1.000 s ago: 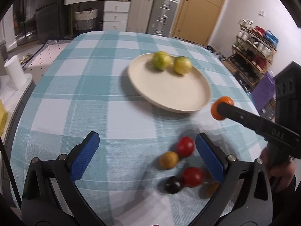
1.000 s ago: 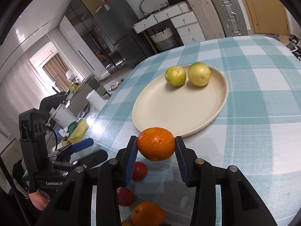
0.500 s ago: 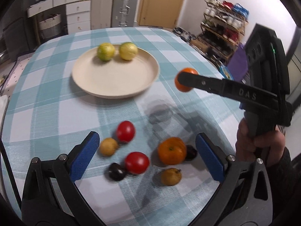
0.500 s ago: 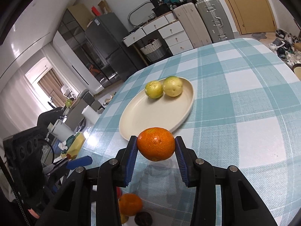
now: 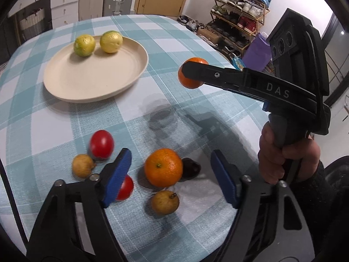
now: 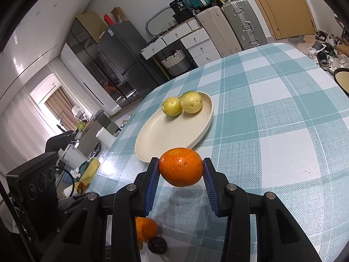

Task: Organize fruits
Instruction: 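Lift the large orange with the right gripper while the left grips a small orange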

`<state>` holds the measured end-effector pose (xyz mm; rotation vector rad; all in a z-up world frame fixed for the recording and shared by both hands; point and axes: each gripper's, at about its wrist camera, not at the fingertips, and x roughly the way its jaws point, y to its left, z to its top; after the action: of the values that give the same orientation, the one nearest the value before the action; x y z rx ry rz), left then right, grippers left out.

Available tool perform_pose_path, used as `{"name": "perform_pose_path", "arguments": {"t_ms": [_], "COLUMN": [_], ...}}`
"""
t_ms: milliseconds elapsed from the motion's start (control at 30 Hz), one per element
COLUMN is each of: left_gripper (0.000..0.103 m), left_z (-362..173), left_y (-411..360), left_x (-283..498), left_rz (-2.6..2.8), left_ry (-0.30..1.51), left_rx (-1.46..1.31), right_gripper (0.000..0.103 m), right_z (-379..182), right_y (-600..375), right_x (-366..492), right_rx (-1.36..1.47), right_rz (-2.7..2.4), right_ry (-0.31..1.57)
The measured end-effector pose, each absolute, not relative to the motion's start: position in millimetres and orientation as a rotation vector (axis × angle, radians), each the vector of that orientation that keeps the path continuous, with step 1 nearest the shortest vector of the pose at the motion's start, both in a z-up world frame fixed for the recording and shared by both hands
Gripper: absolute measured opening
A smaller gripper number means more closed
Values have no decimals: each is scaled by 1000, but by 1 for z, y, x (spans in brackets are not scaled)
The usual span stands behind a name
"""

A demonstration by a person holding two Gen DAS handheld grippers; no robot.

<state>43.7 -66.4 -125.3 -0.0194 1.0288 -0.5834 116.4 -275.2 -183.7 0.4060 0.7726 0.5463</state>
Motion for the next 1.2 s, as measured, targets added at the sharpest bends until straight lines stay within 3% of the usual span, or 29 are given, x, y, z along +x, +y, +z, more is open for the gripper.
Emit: {"name": "perform_pose_path", "arguments": {"t_ms": [400,633,1200], "left_gripper": [51,34,32], "left_z": [-135,-139,-139], "left_y": [-60,-49,-45], "left_x": [54,57,59], "left_rz": [-619,-613,-631], "left_ry": [1089,1100,1089], "left_rx": [-82,-110,-134], "right_gripper": [41,41,41], "right_z": [-191,-194,-193], "right_y": [-285,-284,-276], "right_x": [114,114,117], "right_rx": [430,433,407], "right_rz": [545,548,547], "right_ry": [781,787,805]}}
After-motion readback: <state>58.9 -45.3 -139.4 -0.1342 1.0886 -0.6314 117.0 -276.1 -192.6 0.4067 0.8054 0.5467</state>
